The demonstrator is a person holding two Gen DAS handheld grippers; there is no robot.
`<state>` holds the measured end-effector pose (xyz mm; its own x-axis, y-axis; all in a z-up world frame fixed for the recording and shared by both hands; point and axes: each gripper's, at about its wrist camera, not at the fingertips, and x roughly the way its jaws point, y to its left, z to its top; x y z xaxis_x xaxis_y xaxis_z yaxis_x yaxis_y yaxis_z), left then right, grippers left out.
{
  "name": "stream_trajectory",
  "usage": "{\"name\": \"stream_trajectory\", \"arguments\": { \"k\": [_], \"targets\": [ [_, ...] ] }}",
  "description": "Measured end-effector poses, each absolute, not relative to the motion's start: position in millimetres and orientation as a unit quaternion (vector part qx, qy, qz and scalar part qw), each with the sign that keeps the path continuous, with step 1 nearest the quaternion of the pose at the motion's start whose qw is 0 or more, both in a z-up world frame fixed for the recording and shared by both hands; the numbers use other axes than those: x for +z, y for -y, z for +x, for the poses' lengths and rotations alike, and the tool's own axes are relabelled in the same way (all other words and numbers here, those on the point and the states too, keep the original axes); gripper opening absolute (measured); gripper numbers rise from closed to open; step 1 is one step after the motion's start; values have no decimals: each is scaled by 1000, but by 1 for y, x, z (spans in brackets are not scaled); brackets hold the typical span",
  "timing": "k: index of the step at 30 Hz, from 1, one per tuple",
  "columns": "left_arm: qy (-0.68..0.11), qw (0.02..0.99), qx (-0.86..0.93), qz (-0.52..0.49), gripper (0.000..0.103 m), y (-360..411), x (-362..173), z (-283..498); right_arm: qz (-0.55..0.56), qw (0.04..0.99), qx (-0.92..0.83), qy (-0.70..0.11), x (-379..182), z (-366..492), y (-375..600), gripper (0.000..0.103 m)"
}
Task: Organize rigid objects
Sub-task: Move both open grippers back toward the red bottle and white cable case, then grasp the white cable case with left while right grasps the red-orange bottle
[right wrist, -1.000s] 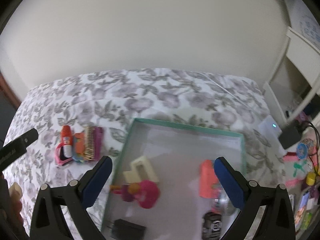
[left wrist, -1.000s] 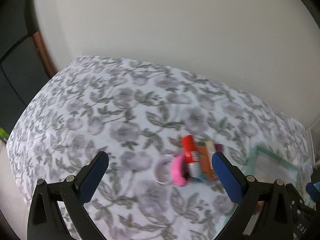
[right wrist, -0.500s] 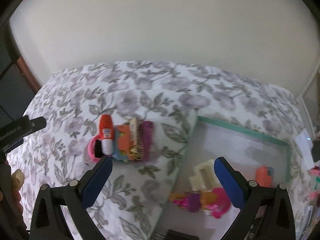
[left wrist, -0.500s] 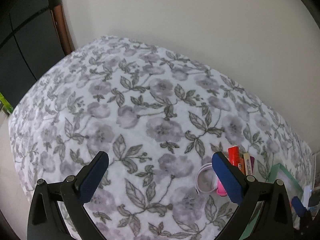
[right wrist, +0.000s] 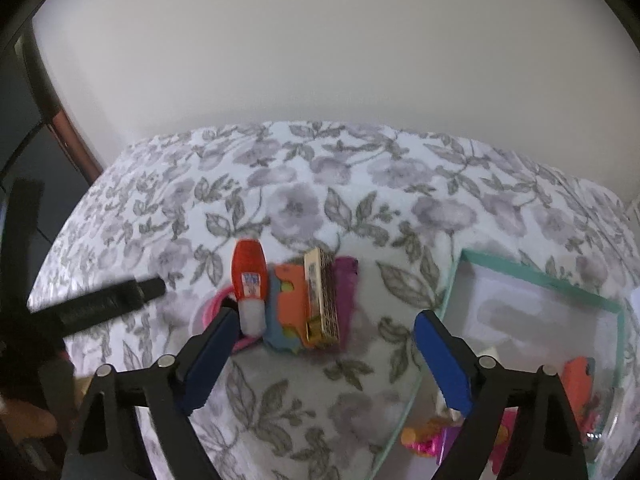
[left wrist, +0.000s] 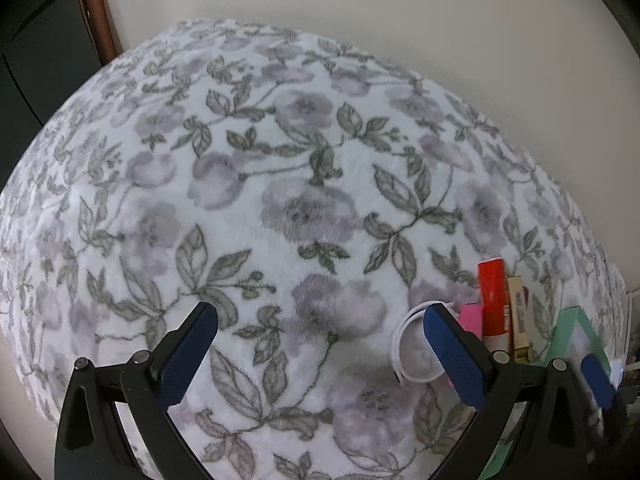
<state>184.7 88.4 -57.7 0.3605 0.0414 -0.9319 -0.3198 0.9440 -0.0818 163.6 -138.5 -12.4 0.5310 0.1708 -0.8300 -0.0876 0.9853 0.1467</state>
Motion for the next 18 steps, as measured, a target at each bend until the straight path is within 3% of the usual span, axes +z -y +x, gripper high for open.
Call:
{"name": "stream_trajectory", "arguments": {
  "k": [4, 6, 14, 18],
  "targets": [
    [-571, 803, 95, -141, 98, -90, -73, 187, 70, 869, 82, -482, -14, 181, 137, 82],
    [-576, 800, 90, -142, 81, -88, -76, 188, 77, 867, 88, -485, -14, 189, 132, 79],
    [-587, 796, 57, -139, 79, -75, -77, 194, 71, 851, 111, -508, -22, 215, 102, 62],
    [-590, 797, 41, -120, 66, -63, -76, 198, 60, 845, 111, -519, -27, 220, 91, 51]
  ]
}}
